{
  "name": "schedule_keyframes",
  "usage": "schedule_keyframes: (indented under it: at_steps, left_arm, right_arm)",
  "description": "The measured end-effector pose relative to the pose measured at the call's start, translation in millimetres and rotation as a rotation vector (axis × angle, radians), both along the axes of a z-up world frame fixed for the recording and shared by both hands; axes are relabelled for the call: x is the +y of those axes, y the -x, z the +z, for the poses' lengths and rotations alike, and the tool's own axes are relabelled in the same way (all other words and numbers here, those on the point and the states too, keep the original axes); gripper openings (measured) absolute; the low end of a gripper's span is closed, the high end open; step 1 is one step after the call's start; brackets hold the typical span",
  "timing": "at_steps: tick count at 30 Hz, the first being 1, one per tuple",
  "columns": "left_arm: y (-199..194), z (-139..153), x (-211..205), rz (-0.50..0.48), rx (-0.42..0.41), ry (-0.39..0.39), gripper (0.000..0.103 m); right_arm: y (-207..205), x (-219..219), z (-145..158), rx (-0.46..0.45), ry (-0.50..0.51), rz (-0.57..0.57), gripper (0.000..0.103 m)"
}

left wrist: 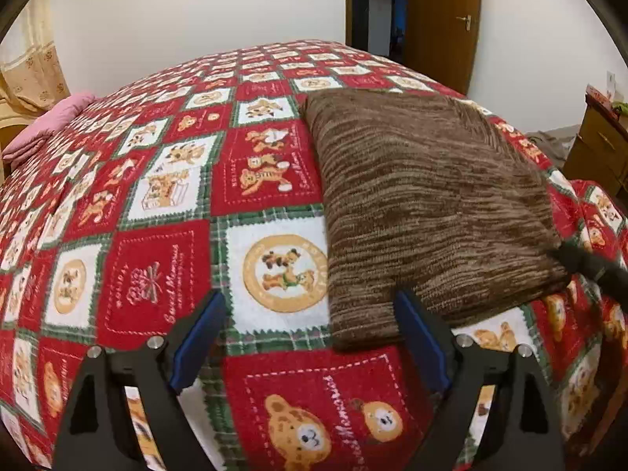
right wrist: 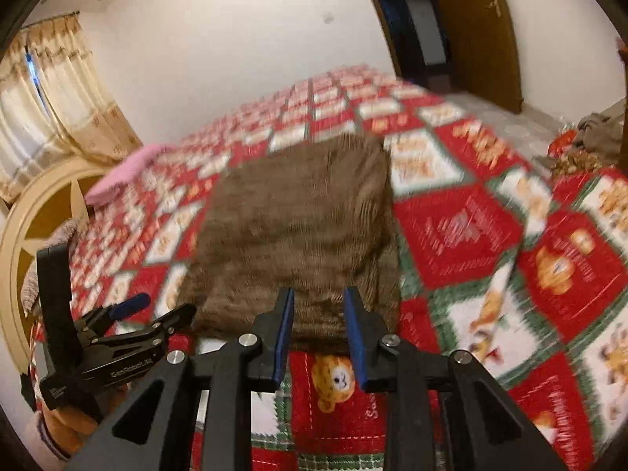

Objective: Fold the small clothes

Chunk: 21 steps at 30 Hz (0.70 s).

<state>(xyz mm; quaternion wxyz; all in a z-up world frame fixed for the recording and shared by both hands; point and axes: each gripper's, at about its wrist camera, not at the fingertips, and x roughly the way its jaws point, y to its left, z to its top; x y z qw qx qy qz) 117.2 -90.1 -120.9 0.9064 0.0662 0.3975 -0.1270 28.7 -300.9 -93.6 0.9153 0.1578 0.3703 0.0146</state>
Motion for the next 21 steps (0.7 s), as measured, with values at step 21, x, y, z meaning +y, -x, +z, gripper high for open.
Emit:
schedule_keyframes:
  at_steps: [21]
  left_arm:
    - [7,23,7,-0.023,-0.004,-0.013,0.093]
  right_arm:
    - [24,17,32,-0.060,0.122,-0.035,0.065]
